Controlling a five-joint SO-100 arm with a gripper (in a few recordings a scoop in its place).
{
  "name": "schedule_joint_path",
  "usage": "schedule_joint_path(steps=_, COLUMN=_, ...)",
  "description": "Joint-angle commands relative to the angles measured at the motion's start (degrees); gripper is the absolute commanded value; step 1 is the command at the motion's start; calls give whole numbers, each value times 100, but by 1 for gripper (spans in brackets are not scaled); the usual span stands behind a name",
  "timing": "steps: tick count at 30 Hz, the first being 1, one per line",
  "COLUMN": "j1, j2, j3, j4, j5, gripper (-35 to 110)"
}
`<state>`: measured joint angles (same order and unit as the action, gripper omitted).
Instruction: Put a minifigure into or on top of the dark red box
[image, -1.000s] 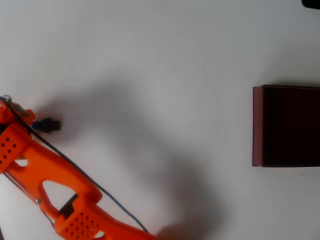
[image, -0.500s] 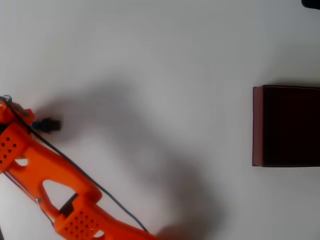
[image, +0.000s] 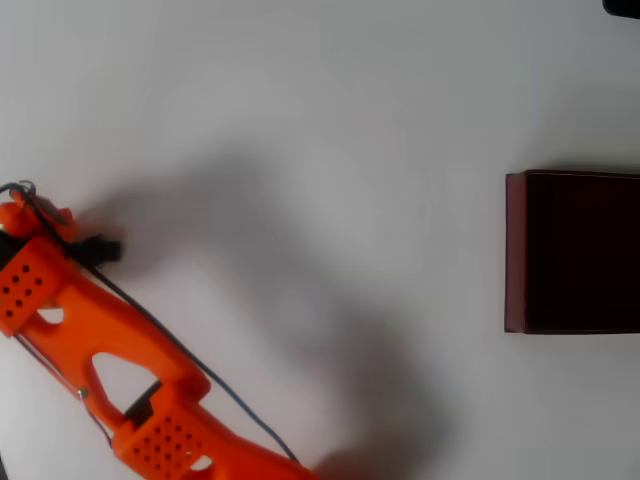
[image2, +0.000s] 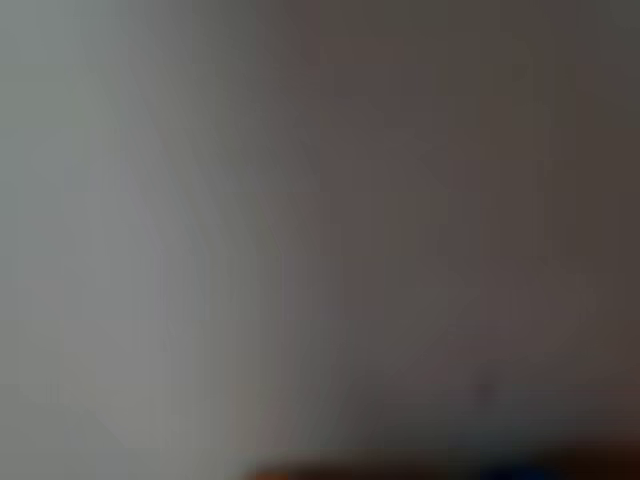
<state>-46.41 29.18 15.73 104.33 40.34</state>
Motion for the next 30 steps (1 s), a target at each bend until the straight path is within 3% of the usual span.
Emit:
schedule_joint_path(steps=1, j1=0, j2=237, j3=-26, j4=88, j5=-18, gripper=20)
schedule_joint_path(steps=30, j1=114, j2=185, j3=193, j4=88, j5=-132, gripper=15)
